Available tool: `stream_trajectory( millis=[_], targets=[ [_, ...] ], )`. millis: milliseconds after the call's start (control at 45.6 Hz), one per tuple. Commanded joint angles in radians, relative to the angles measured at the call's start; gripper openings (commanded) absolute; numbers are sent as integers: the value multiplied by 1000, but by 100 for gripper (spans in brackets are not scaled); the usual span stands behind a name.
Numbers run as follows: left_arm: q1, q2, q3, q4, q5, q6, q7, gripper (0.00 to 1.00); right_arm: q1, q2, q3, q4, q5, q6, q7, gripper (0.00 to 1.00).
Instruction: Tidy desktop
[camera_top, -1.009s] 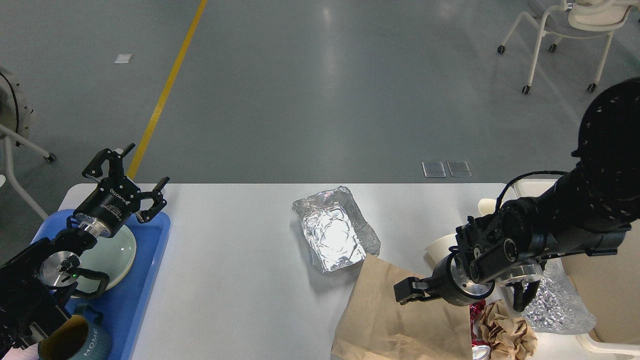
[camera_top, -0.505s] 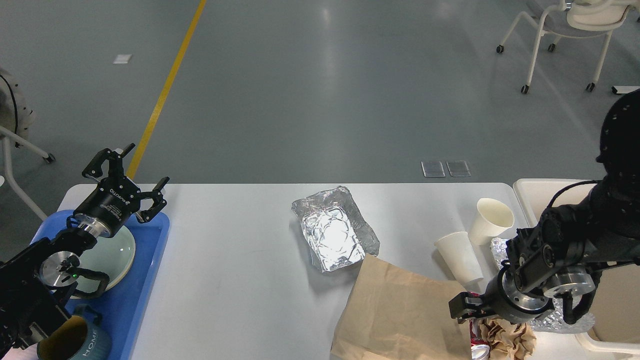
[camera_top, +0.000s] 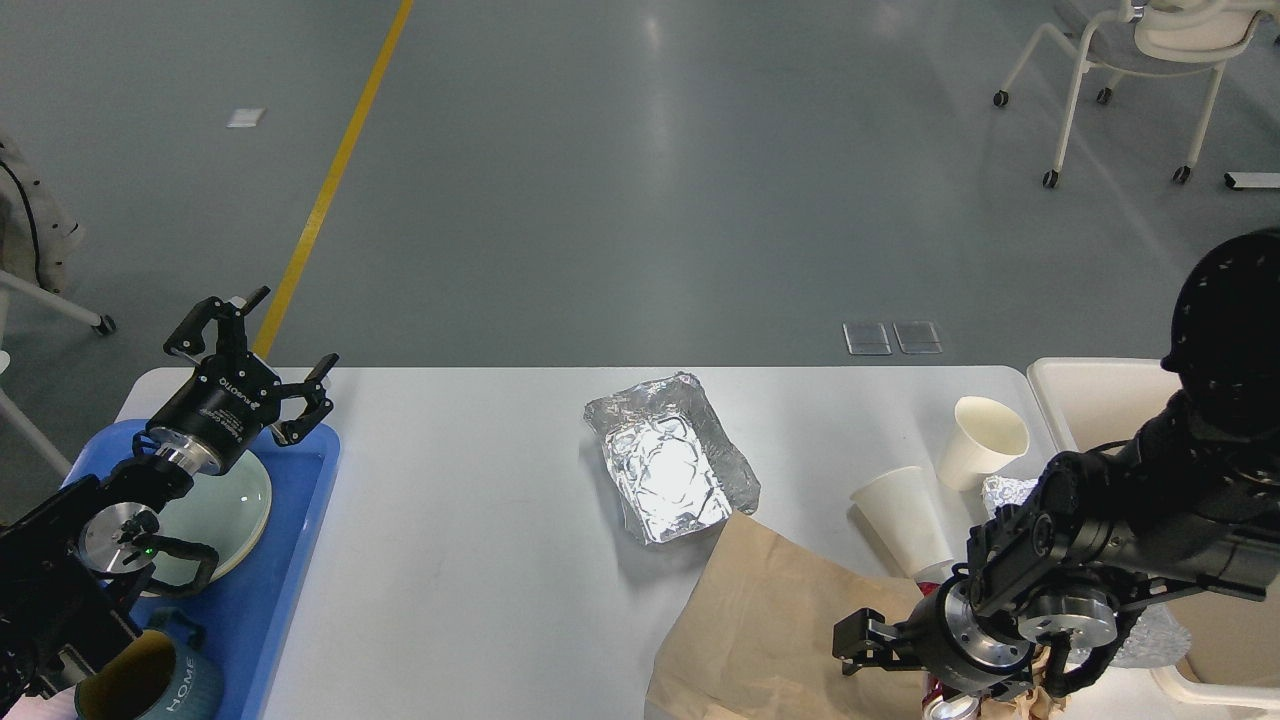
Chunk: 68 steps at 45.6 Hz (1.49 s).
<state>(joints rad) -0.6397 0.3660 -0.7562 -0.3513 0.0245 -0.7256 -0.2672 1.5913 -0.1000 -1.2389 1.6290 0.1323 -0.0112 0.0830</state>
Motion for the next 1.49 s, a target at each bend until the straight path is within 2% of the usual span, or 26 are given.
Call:
stream_trajectory(
  millis=[0, 197, 395, 746, 855, 1009, 1075, 1141, 1206, 1272, 1470],
  targets=[
    [0, -1, 0, 0, 0, 0, 0, 100, -7, -6, 13, -8, 32, -1, 1, 100],
    [0, 1, 0, 0, 0, 0, 0, 100, -43, -7, 67, -14, 73, -12, 0, 100],
    [0, 1, 0, 0, 0, 0, 0, 100, -145, 3, 113, -63, 76, -88, -6, 100],
    [0, 1, 0, 0, 0, 0, 0, 100, -223, 13, 141, -89, 78, -115, -8, 100],
    [0, 1, 0, 0, 0, 0, 0, 100, -238, 17, 156, -89, 78, -125, -8, 95],
    [0, 1, 0, 0, 0, 0, 0, 100, -260, 26, 162, -90, 76, -125, -8, 73],
    [0, -1, 0, 0, 0, 0, 0, 100, -277, 40, 179, -98, 73, -127, -8, 58],
    [0, 1, 0, 0, 0, 0, 0, 100, -292, 52, 190, -110, 66, -135, -9, 39],
    [0, 1, 0, 0, 0, 0, 0, 100, -304, 65, 191, -121, 59, -141, -9, 29],
    [0, 1, 0, 0, 0, 0, 0, 100, -321, 75, 194, -139, 58, -144, -8, 0],
    [0, -1, 0, 0, 0, 0, 0, 100, -310, 71, 194, -156, 32, -141, -6, 0]
  ],
)
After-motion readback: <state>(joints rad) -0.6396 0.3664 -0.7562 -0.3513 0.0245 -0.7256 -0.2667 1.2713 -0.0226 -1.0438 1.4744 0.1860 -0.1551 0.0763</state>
